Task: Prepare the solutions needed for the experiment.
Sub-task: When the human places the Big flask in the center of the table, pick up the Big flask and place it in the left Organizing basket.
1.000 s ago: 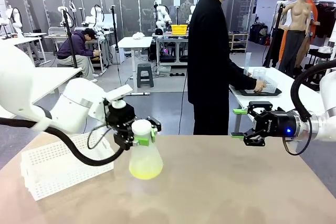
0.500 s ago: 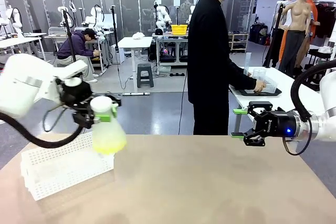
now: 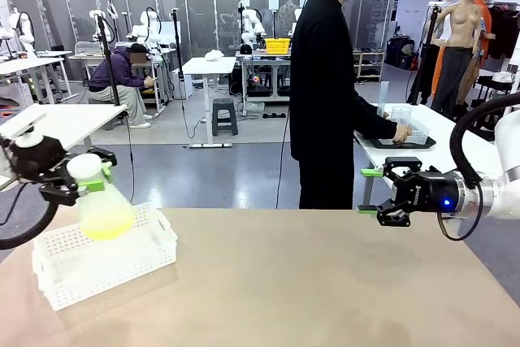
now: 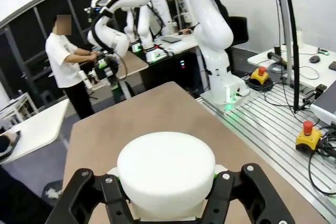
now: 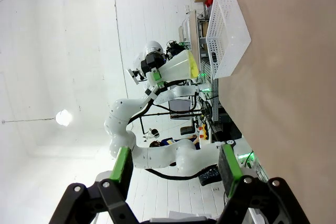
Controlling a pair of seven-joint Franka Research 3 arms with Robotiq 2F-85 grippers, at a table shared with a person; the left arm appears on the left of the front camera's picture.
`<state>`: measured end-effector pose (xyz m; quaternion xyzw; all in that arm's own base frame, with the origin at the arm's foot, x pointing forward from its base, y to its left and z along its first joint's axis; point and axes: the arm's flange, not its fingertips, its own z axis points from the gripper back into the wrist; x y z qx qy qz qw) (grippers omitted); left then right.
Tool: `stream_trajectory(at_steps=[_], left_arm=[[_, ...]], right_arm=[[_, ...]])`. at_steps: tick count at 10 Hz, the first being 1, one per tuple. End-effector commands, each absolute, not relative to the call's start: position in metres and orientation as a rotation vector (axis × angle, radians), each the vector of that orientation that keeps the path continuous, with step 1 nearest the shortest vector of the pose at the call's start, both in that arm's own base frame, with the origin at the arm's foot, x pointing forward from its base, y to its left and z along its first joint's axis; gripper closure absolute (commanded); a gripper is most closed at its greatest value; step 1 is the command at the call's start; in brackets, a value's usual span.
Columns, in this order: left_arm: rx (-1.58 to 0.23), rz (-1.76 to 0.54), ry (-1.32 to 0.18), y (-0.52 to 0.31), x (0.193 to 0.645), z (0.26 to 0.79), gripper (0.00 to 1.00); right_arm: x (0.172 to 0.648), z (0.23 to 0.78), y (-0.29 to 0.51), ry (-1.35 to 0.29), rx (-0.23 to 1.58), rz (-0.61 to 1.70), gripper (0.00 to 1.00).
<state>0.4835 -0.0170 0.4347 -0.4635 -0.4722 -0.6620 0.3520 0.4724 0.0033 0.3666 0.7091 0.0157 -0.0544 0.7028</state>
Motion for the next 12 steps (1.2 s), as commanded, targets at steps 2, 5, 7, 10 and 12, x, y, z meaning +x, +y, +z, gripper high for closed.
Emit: stream_trajectory(at_steps=[2,5,7,10,12], left_arm=[[-1.163,-1.682,-1.298,0.014,0.481,0.416,0.92],[-1.061,-1.601,-1.325,0.036,0.485,0.391,0.92],[-0.993,-1.549,-1.353,0.051,0.487,0.373,0.92],[-0.999,-1.501,-1.376,0.062,0.496,0.341,0.92],[-1.049,-1.494,-1.348,0.067,0.501,0.32,0.92]], right_arm=[[0.473,0.368,0.004,0.034,1.576,-0.116,0.17],[0.473,0.368,0.004,0.034,1.576,-0.116,0.17],[0.473,0.368,0.004,0.034,1.576,-0.116,0.17],[0.473,0.368,0.004,0.034,1.576,-0.116,0.17],[0.473,0.368,0.004,0.034,1.576,-0.116,0.17]])
